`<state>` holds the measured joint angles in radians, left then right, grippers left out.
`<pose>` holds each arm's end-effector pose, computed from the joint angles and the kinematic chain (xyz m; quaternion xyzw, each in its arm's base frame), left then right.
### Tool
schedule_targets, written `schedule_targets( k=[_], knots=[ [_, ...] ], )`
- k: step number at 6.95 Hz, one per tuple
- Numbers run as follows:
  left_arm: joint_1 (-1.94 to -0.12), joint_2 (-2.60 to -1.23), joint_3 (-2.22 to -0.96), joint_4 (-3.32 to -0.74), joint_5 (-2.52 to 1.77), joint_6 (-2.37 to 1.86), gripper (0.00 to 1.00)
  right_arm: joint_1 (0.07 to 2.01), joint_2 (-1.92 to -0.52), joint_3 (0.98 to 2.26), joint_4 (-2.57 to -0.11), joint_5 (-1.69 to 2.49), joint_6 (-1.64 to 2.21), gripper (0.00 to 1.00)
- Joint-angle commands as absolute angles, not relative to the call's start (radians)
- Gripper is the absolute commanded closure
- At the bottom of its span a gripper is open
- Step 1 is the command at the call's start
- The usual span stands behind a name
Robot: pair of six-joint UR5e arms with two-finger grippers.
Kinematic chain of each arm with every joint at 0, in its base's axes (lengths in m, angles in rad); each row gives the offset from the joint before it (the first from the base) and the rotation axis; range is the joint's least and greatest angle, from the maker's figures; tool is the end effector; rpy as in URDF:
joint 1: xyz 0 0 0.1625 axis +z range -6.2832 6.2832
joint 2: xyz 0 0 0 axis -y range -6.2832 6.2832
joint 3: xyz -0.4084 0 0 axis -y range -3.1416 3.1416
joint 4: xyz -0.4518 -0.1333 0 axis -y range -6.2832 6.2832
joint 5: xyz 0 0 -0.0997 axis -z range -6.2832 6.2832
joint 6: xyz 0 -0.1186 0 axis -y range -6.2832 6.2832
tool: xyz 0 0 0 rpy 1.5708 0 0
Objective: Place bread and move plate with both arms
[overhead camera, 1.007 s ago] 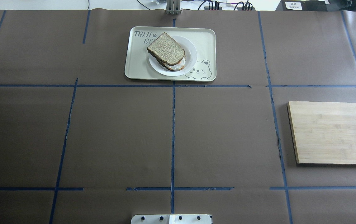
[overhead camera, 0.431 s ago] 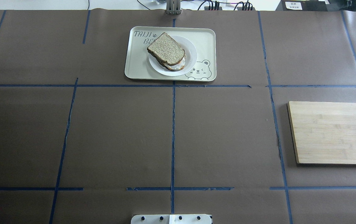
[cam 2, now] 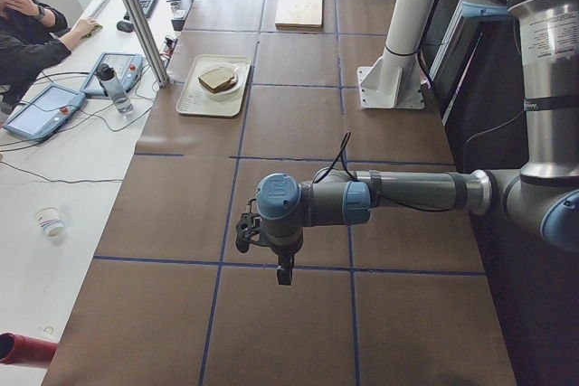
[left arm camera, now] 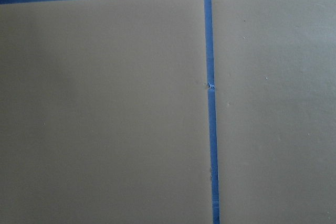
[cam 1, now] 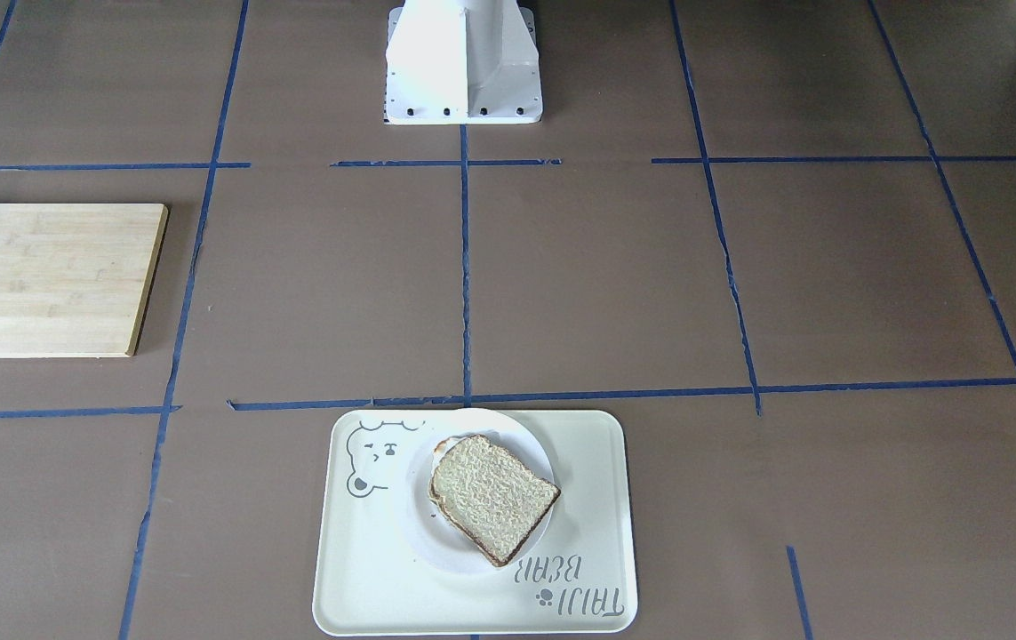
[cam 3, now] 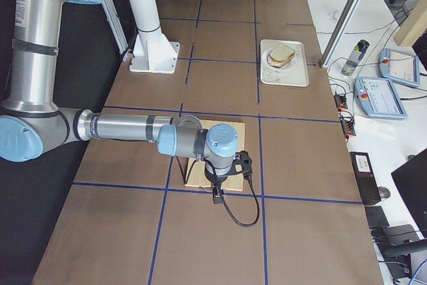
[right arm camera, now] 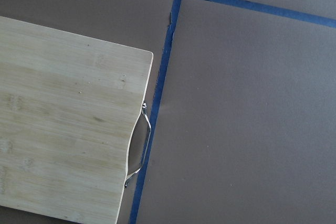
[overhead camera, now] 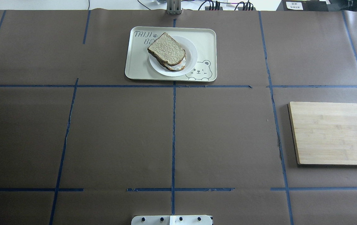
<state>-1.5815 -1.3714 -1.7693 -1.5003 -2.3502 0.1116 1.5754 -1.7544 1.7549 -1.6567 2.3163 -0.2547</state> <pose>-0.0549 -0.4638 0.6545 -0.0097 0.3810 0.0331 0.9239 0.0550 -0.4689 0.6591 0.0076 -0.3659 -0.1006 0.9252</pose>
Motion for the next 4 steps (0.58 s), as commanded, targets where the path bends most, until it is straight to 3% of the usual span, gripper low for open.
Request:
schedule_targets(
  k=[1,4],
  knots=[
    [-1.582,-1.371,-1.769,-1.5,-2.35,0.11,0.0,1.575,-1.753,1.755,-1.657,2.316,-0.255,0.0],
    [-1.582,-1.373,-1.773,-1.5,-2.349,0.112,0.0,1.575,-1.753,1.755,-1.657,2.316,-0.255,0.0]
  ],
)
